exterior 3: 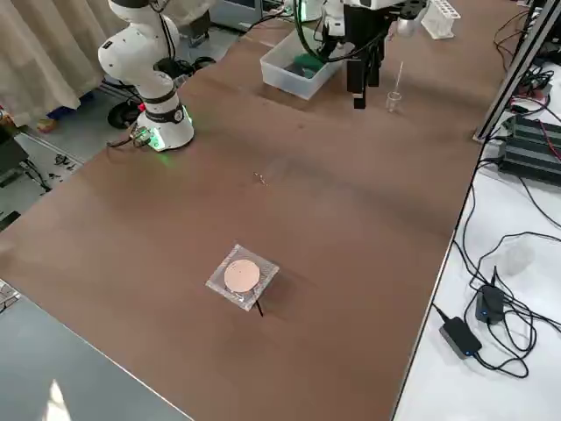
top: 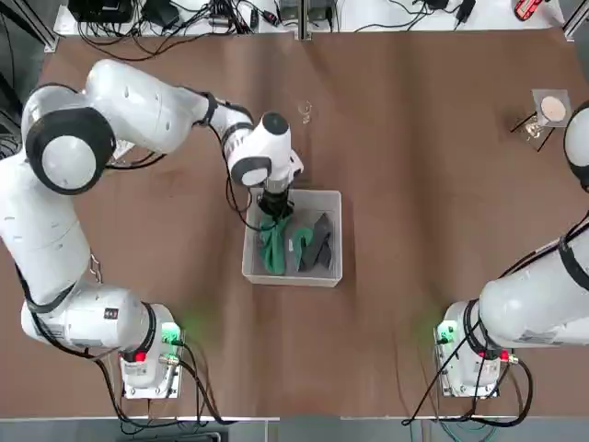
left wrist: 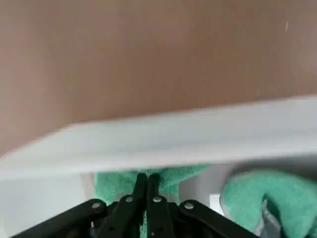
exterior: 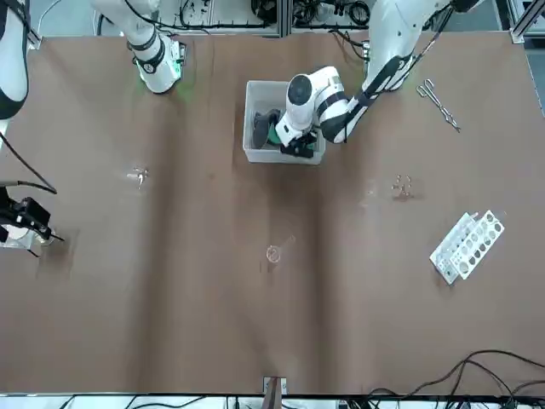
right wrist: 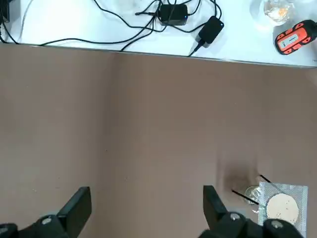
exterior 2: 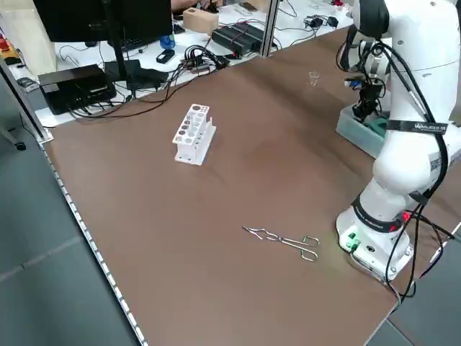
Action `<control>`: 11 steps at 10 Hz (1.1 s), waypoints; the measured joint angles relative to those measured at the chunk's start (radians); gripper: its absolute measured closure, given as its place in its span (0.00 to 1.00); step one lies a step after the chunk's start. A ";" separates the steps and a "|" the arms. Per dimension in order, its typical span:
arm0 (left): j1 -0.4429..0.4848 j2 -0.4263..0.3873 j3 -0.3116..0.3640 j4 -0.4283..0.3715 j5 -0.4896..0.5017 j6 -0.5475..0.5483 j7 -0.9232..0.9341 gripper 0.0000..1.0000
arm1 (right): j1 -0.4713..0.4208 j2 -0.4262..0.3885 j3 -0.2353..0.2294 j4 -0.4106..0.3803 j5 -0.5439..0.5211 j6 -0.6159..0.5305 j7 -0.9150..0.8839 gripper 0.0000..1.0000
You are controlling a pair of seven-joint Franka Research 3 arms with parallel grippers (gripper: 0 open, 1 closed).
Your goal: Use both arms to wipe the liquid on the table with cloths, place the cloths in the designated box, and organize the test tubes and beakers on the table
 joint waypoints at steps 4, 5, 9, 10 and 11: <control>0.011 -0.132 -0.008 0.212 -0.187 -0.342 0.063 0.96 | 0.000 0.000 0.000 0.000 0.000 0.000 0.000 0.00; 0.032 -0.153 -0.004 0.260 -0.241 -0.423 0.130 0.96 | 0.000 0.000 0.000 0.000 0.000 0.000 0.000 0.00; 0.074 -0.325 0.287 0.327 -0.435 -0.543 0.574 0.96 | 0.001 0.000 0.001 0.000 0.000 0.000 0.000 0.00; 0.076 -0.352 0.370 0.326 -0.444 -0.549 0.661 0.96 | 0.001 0.000 0.001 0.000 0.000 0.000 0.000 0.00; 0.076 -0.358 0.438 0.324 -0.446 -0.551 0.724 0.96 | 0.000 0.000 0.000 0.000 0.000 0.000 0.000 0.00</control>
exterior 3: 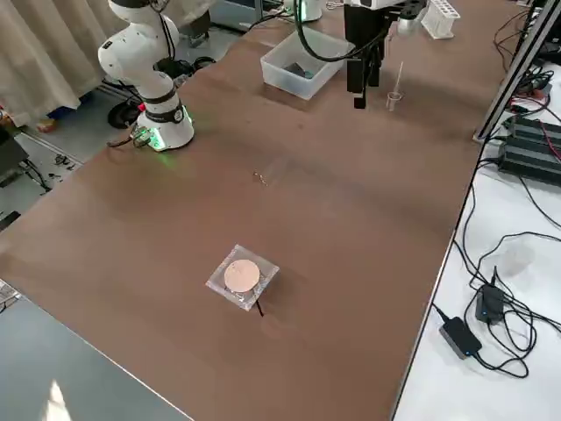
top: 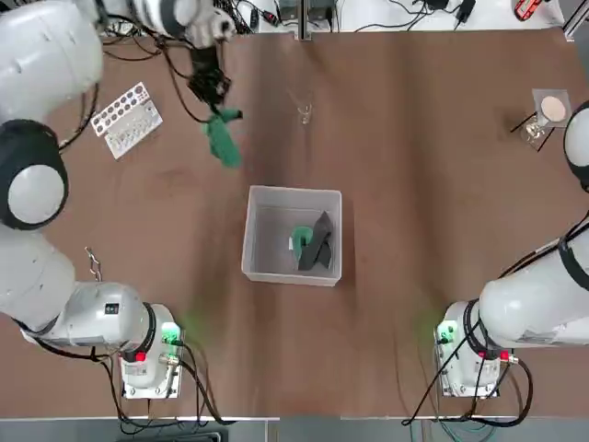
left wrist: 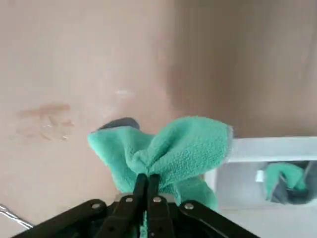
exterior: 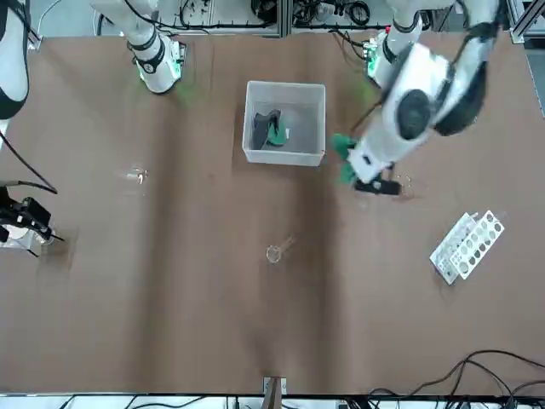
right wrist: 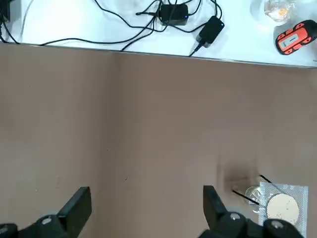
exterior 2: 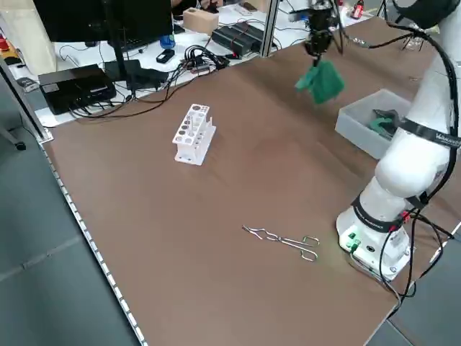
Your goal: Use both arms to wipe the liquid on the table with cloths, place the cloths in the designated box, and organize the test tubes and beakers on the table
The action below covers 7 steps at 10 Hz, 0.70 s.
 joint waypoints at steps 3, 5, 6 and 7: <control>0.001 0.054 0.122 -0.045 0.001 0.036 0.085 0.96 | -0.001 0.000 -0.002 0.000 0.000 -0.015 0.000 0.00; -0.007 0.100 0.129 -0.134 0.005 0.155 0.096 0.96 | 0.000 0.000 -0.001 0.000 0.000 -0.022 0.000 0.00; -0.024 0.115 0.127 -0.180 0.005 0.211 0.080 0.96 | 0.000 0.000 0.000 0.000 0.000 -0.023 0.000 0.00; -0.048 0.131 0.126 -0.211 0.005 0.253 0.049 0.96 | 0.003 0.000 0.002 -0.001 0.000 -0.023 0.000 0.00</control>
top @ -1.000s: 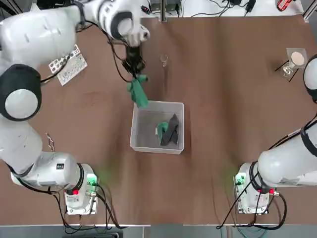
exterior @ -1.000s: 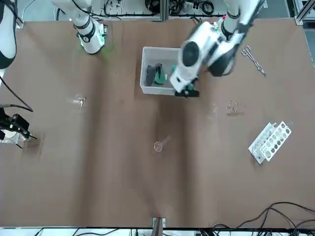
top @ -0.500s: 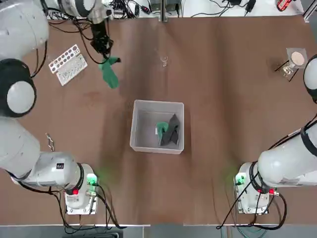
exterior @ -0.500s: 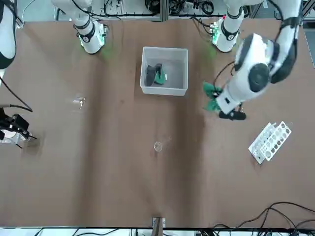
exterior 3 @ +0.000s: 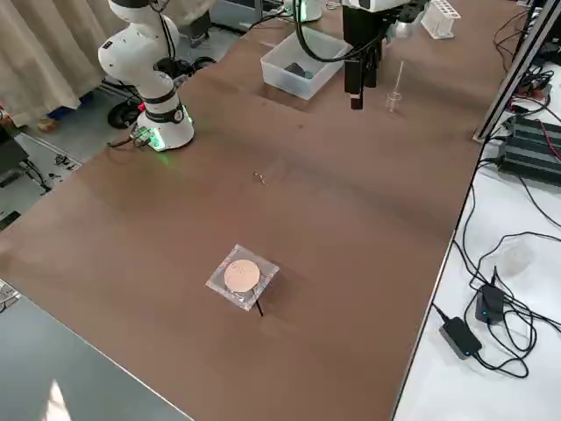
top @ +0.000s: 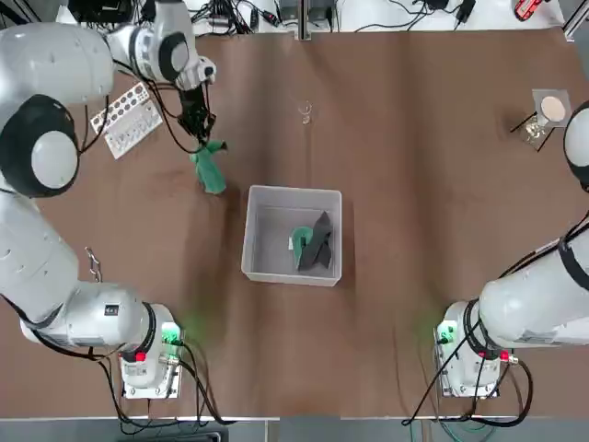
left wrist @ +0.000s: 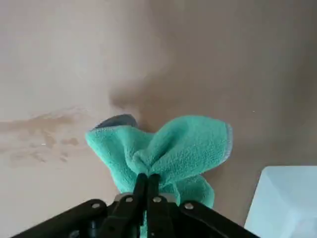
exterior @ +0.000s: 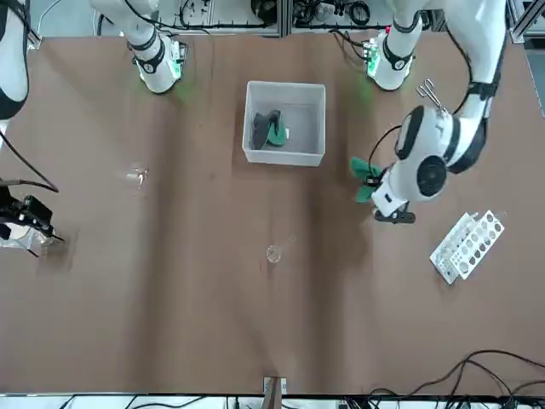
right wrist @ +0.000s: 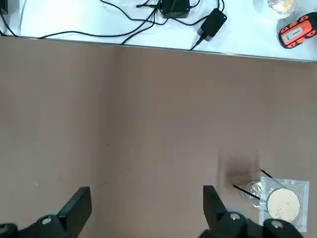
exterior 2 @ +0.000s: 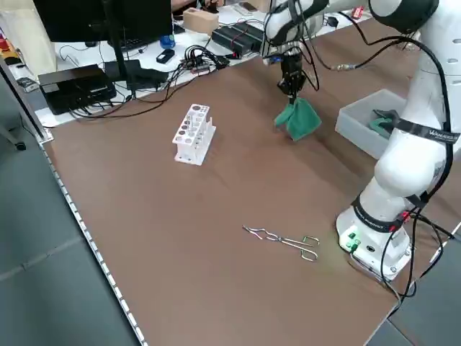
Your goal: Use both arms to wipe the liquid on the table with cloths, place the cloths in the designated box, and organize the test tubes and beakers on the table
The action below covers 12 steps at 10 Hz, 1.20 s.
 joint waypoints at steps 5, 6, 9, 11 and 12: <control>-0.049 0.085 0.011 -0.122 0.060 0.170 -0.096 0.96 | 0.072 0.013 0.009 -0.006 0.001 -0.021 0.001 0.00; -0.045 0.082 0.035 -0.146 0.061 0.176 -0.097 0.96 | 0.093 0.029 0.009 -0.014 0.003 -0.022 0.008 0.00; -0.034 0.026 0.176 -0.253 0.102 0.179 -0.064 0.96 | 0.158 0.056 0.012 -0.087 0.036 -0.080 0.159 0.00; -0.031 0.006 0.277 -0.306 0.162 0.181 -0.053 0.96 | 0.270 0.054 0.016 -0.133 0.052 -0.138 0.292 0.00; -0.029 -0.002 0.332 -0.323 0.195 0.183 -0.041 0.96 | 0.338 0.041 0.018 -0.184 0.053 -0.120 0.385 0.00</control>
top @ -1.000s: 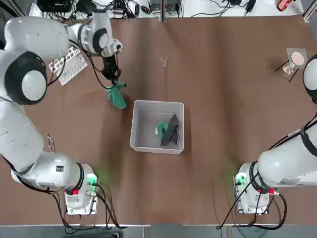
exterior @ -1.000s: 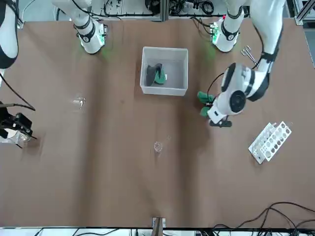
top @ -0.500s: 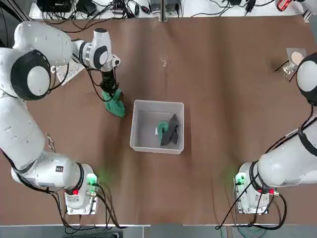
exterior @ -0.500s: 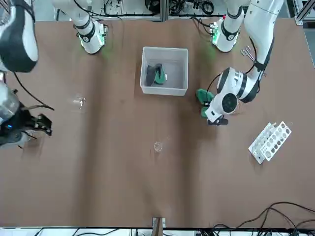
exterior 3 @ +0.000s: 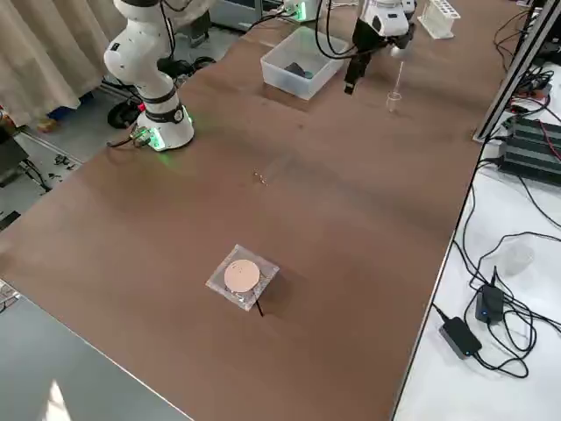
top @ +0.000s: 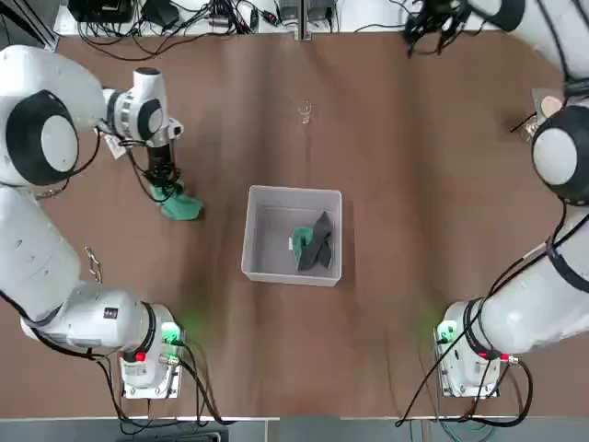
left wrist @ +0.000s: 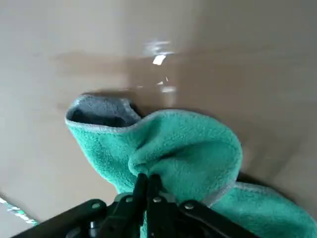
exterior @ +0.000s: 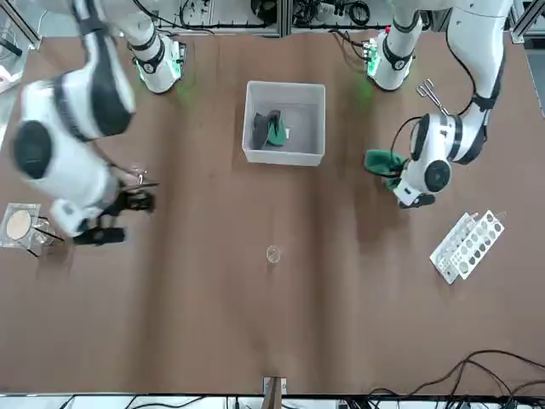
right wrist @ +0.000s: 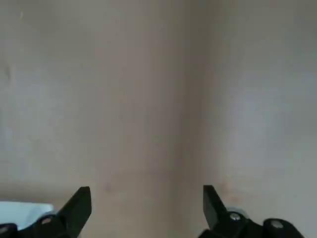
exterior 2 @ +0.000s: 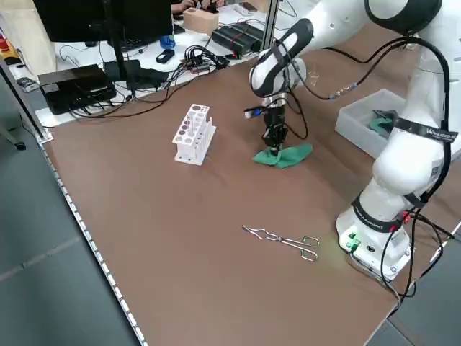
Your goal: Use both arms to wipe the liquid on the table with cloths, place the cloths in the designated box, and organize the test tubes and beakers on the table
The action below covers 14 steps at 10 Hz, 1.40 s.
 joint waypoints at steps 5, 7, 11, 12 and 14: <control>0.013 -0.042 0.207 -0.032 0.093 0.020 0.123 0.96 | 0.374 -0.230 0.009 -0.630 0.003 0.548 0.550 0.00; 0.007 -0.025 0.203 -0.029 0.101 0.082 0.118 0.96 | 0.546 -0.240 0.010 -0.705 0.002 0.665 0.790 0.00; -0.015 0.020 0.014 0.066 0.078 0.115 -0.034 0.96 | 0.677 -0.128 0.007 -0.730 0.002 0.829 0.913 0.00; -0.023 0.033 -0.040 0.099 0.046 0.115 -0.065 0.96 | 0.684 -0.070 0.006 -0.731 0.002 0.880 0.917 0.00; -0.027 0.059 -0.123 0.170 -0.028 0.117 -0.088 0.96 | 0.711 0.006 0.006 -0.712 0.002 0.923 0.938 0.00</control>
